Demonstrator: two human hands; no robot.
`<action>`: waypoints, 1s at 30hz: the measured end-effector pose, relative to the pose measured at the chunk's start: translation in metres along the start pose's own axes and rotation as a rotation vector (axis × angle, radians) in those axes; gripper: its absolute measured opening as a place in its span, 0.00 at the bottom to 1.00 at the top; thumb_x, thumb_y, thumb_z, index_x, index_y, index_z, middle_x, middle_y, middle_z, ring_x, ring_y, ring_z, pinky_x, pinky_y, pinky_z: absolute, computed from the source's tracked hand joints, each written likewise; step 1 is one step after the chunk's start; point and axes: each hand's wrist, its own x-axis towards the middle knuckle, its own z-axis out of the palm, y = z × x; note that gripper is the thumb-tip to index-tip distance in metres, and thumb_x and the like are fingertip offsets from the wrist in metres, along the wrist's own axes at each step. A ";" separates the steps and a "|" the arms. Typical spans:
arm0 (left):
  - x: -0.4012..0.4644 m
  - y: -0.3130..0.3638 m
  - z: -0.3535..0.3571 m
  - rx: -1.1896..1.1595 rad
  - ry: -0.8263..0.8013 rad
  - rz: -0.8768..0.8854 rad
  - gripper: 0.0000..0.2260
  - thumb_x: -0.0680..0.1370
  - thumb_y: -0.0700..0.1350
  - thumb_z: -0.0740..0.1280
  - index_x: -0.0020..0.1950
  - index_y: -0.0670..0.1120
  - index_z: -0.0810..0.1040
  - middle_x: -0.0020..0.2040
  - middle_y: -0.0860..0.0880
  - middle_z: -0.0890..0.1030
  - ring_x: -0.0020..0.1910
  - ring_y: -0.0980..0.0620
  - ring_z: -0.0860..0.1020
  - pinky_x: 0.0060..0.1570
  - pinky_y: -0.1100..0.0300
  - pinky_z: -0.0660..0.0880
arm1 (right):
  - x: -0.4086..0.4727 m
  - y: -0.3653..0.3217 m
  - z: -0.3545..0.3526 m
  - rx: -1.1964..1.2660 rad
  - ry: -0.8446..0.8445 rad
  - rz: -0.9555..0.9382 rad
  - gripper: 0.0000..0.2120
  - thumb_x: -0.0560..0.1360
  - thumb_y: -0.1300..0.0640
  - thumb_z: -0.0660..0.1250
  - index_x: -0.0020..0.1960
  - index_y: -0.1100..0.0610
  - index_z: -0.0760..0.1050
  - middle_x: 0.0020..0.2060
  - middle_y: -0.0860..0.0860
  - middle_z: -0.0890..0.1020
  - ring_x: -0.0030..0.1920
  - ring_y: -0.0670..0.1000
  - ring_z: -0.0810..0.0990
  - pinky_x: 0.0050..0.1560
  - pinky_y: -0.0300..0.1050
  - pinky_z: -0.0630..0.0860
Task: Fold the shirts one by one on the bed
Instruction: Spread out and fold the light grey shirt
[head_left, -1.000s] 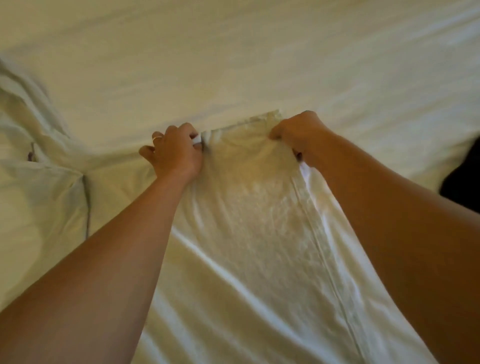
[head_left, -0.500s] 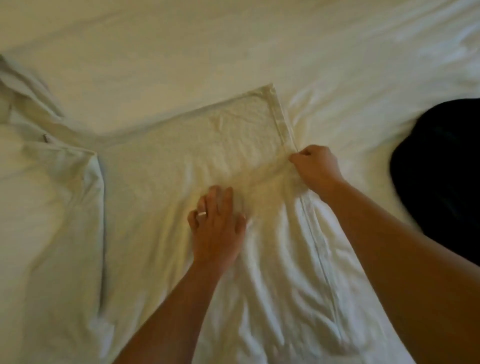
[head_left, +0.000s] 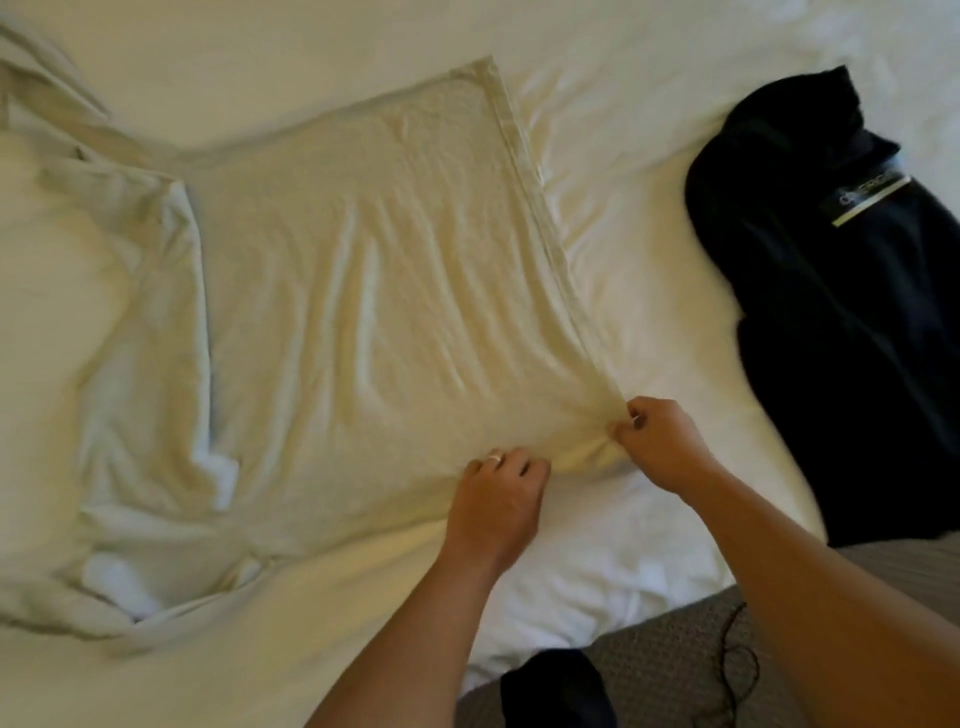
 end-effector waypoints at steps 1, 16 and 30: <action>-0.002 0.005 0.002 -0.043 0.009 -0.005 0.04 0.75 0.42 0.71 0.48 0.48 0.79 0.44 0.47 0.78 0.42 0.41 0.78 0.39 0.52 0.74 | -0.005 0.003 0.003 -0.018 0.048 0.013 0.06 0.78 0.56 0.68 0.43 0.57 0.76 0.36 0.53 0.79 0.36 0.54 0.76 0.35 0.46 0.70; -0.216 -0.214 -0.066 -0.082 0.497 -0.722 0.15 0.73 0.46 0.63 0.56 0.44 0.82 0.51 0.43 0.81 0.47 0.38 0.79 0.46 0.46 0.76 | -0.094 -0.161 0.205 -0.461 -0.058 -0.572 0.11 0.78 0.55 0.65 0.58 0.55 0.79 0.52 0.51 0.79 0.55 0.55 0.78 0.49 0.46 0.74; -0.369 -0.384 -0.086 0.016 0.083 -0.629 0.36 0.65 0.48 0.73 0.72 0.52 0.67 0.69 0.46 0.69 0.67 0.42 0.72 0.66 0.44 0.65 | -0.175 -0.220 0.352 -0.554 -0.075 -0.578 0.14 0.72 0.54 0.70 0.55 0.56 0.77 0.57 0.54 0.73 0.61 0.59 0.72 0.56 0.55 0.76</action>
